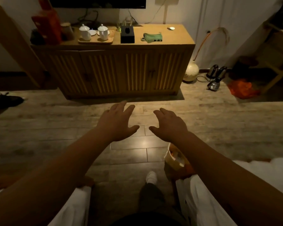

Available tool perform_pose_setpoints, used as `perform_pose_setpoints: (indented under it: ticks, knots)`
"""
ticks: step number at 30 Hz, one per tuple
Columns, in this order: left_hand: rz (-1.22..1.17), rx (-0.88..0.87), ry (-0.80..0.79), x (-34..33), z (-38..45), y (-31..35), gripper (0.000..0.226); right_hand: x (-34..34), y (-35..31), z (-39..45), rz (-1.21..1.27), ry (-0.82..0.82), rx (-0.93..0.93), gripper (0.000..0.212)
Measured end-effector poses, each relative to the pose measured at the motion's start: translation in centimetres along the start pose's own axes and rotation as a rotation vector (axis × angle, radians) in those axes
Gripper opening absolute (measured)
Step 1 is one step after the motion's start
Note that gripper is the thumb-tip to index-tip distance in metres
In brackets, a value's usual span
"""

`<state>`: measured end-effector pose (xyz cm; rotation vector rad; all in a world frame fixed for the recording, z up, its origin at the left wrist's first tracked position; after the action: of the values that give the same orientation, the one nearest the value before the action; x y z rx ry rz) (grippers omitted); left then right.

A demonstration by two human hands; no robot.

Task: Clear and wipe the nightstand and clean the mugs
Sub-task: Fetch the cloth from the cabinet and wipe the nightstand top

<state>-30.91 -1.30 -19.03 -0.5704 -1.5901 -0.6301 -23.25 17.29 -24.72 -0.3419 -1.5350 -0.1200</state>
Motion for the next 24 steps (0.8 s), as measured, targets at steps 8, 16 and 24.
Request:
perform_pose_setpoints:
  ticks: [8, 16, 24]
  knots:
    - [-0.022, 0.025, 0.038, 2.4, 19.0, -0.9, 0.085, 2.0, 6.2, 18.3, -0.011, -0.055, 0.048, 0.074]
    - [-0.069, 0.023, 0.059, 2.7, 34.4, -4.8, 0.084, 3.8, 9.3, 33.3, 0.000, -0.015, 0.112, 0.064]
    - [-0.022, -0.062, 0.048, 4.5, 54.5, -12.0, 0.086, 3.7, 11.7, 51.8, 0.018, -0.040, 0.001, 0.061]
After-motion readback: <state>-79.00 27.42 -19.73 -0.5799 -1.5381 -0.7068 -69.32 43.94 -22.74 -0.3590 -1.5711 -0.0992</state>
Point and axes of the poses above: each hand's wrist, its own z-axis towards the middle knuckle, its own x-axis out of the back of the hand, y = z × x, the point moved 3 cm from there along z, towards the middle knuckle
